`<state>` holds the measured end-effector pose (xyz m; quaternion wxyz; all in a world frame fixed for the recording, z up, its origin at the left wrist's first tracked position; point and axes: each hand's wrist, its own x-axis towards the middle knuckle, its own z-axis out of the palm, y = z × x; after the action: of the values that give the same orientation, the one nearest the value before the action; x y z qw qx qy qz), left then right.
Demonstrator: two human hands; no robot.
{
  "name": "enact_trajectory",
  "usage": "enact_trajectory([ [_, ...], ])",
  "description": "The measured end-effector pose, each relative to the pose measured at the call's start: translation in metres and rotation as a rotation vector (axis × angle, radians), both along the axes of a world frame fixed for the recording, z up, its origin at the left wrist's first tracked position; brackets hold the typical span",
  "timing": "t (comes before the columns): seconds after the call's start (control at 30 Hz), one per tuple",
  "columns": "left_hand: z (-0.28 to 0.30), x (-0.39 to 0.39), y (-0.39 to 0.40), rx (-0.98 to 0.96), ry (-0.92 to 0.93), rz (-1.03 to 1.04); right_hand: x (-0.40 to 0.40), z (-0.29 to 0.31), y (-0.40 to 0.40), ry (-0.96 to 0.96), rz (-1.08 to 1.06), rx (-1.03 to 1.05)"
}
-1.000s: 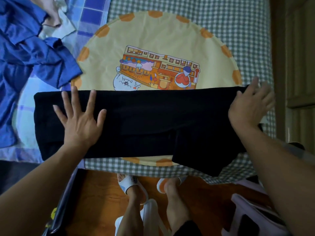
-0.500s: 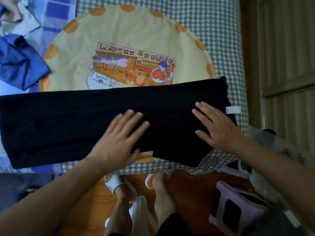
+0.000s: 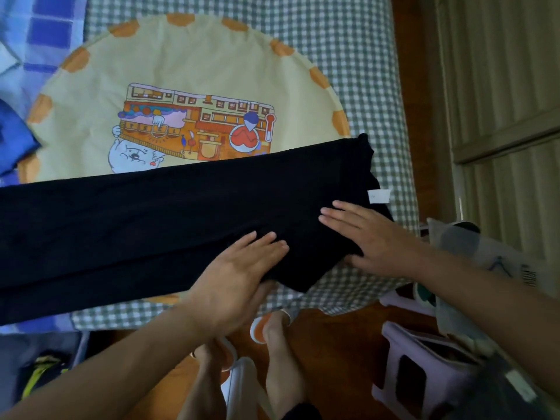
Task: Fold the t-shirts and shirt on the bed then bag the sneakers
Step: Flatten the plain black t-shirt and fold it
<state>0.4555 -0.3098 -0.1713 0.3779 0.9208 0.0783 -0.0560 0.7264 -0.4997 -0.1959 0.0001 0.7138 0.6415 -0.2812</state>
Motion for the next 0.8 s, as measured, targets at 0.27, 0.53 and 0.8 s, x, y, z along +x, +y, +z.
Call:
enact_trajectory([
  [0.27,0.016,0.074,0.066,-1.041,0.388,1.098,0.002,0.004,0.046,0.418,-0.83,0.105],
  [0.53,-0.011,0.051,0.037,-0.482,0.42,1.127,0.01,0.004,0.046,0.298,-0.55,-0.062],
  [0.8,-0.018,0.048,0.037,-0.478,0.448,1.136,0.012,0.001,0.067,0.259,-0.961,0.148],
])
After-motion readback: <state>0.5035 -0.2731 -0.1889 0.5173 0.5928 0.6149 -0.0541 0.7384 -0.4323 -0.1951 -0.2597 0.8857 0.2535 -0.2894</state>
